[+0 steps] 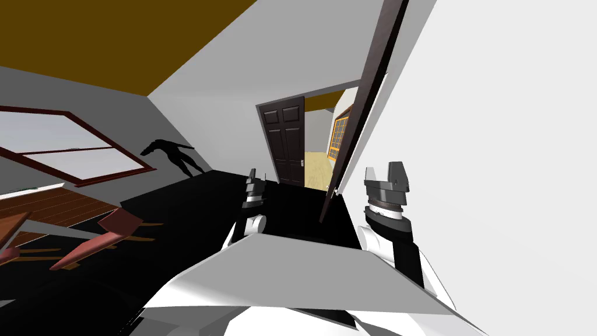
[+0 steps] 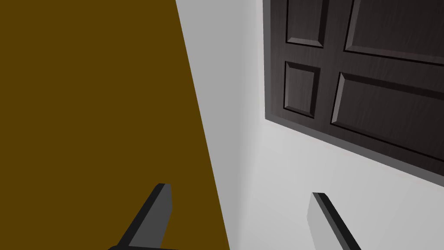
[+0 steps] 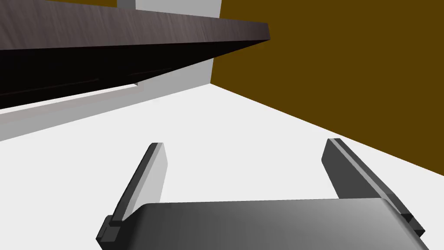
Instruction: Pull the door open
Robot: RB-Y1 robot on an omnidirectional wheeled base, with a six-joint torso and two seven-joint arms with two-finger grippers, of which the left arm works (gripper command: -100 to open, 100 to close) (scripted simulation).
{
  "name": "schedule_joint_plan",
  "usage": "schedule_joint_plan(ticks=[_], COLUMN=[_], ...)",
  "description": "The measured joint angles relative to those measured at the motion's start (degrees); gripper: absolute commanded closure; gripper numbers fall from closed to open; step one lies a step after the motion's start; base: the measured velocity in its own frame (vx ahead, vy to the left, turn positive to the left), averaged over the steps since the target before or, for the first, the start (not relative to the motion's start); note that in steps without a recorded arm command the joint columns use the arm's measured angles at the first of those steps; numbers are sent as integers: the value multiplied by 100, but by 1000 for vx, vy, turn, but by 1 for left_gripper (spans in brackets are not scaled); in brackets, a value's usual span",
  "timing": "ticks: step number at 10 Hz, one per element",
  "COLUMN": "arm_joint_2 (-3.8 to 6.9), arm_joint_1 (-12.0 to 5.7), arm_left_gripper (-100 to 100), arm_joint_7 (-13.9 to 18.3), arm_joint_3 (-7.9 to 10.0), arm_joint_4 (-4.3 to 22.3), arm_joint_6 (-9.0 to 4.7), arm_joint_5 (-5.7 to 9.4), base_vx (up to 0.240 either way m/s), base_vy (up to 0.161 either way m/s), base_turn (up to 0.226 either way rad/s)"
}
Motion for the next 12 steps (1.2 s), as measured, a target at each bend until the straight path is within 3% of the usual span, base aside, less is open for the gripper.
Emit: schedule_joint_plan(ticks=[12], arm_joint_2=[302], arm_joint_1=[-539], arm_left_gripper=[-100], arm_joint_7=[-227], arm_joint_3=[-253], arm_joint_4=[1405], arm_joint_6=[-351], arm_joint_5=[229], base_vx=[90], base_vy=[33], base_turn=[-18])
